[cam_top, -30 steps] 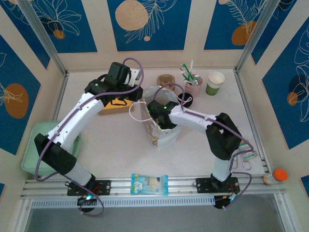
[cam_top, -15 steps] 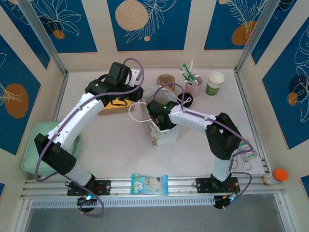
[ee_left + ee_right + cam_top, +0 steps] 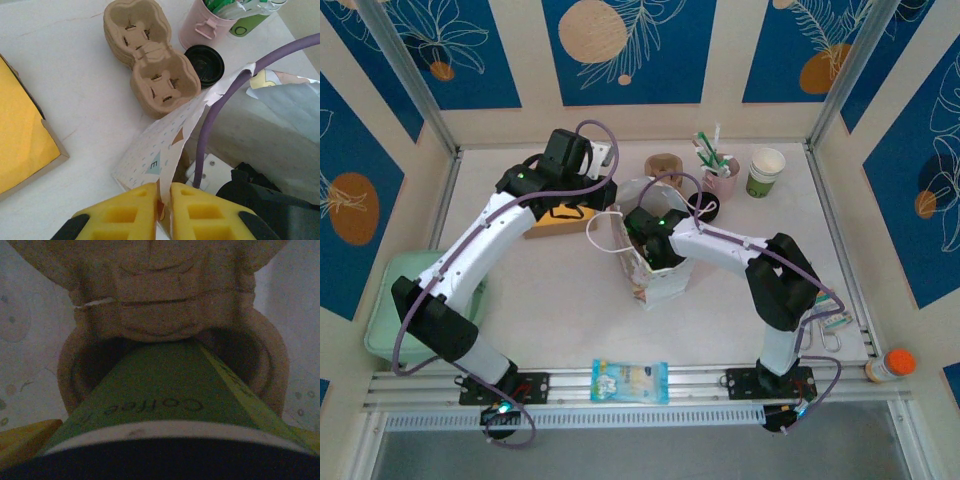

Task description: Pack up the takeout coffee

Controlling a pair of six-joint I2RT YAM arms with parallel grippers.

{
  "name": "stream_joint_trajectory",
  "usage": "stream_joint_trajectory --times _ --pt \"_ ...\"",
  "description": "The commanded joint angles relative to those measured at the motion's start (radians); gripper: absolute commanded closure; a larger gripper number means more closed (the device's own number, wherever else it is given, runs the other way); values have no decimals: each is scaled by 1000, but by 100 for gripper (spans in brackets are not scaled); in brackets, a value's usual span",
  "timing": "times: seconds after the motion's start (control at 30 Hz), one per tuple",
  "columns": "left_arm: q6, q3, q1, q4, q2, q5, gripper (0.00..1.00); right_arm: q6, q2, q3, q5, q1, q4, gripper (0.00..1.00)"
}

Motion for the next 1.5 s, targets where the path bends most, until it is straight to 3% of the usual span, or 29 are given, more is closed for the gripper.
stream_joint_trajectory --times 0.0,0.87,1.47 --pt "10 19 -10 -11 -14 -17 85 0 151 -103 41 -10 120 1" --pt "8 14 -10 -8 -17 -18 85 6 182 -139 42 -17 190 1" --pt "4 29 -11 -19 -24 -29 80 -25 80 21 -3 6 -31 1"
